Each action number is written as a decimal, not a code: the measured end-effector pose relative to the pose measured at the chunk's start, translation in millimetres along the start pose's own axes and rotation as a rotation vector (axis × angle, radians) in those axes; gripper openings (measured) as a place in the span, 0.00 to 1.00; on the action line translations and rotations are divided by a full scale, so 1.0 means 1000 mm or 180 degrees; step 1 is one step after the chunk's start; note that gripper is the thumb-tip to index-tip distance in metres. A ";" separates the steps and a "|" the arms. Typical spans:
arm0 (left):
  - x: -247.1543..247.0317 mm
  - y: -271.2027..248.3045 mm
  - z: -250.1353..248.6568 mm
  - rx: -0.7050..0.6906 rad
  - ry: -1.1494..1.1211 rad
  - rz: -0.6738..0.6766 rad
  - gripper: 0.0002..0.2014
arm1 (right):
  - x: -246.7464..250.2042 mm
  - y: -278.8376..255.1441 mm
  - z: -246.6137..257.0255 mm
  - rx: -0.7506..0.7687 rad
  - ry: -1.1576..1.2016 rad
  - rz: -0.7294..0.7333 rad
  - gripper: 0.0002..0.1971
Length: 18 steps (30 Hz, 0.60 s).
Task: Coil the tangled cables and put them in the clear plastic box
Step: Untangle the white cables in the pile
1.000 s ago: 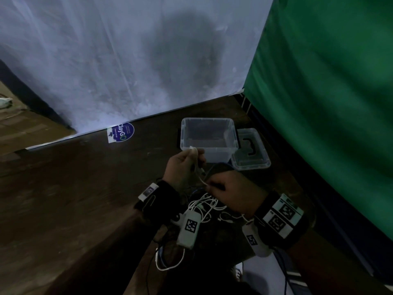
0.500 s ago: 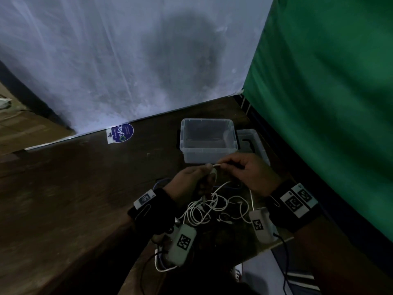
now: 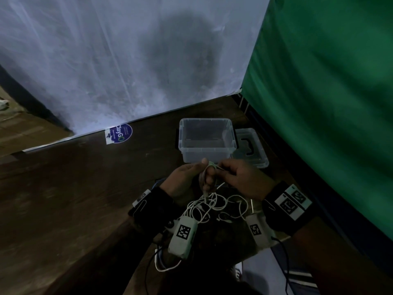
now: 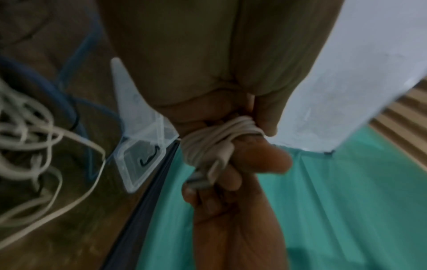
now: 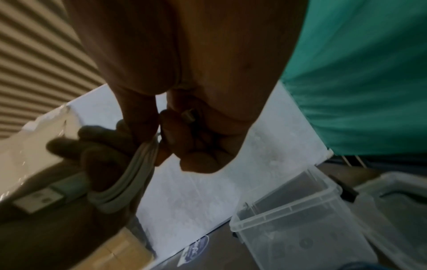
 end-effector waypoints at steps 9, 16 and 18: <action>-0.003 0.002 -0.006 -0.0219 0.0690 -0.0675 0.22 | -0.006 0.002 -0.001 0.0294 -0.0174 -0.0327 0.10; -0.008 0.000 -0.007 -0.0532 0.0445 -0.0923 0.14 | -0.014 0.002 0.000 0.0458 -0.0073 -0.0756 0.14; -0.008 -0.001 -0.006 -0.0438 0.0100 -0.0817 0.11 | -0.017 0.003 -0.003 0.0404 0.0000 -0.0882 0.15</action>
Point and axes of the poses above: each hand's wrist, its own y-axis towards the middle knuckle, its own x-axis out of the back of the hand, z = x × y, the point moved 1 cm from there along y, towards the middle knuckle
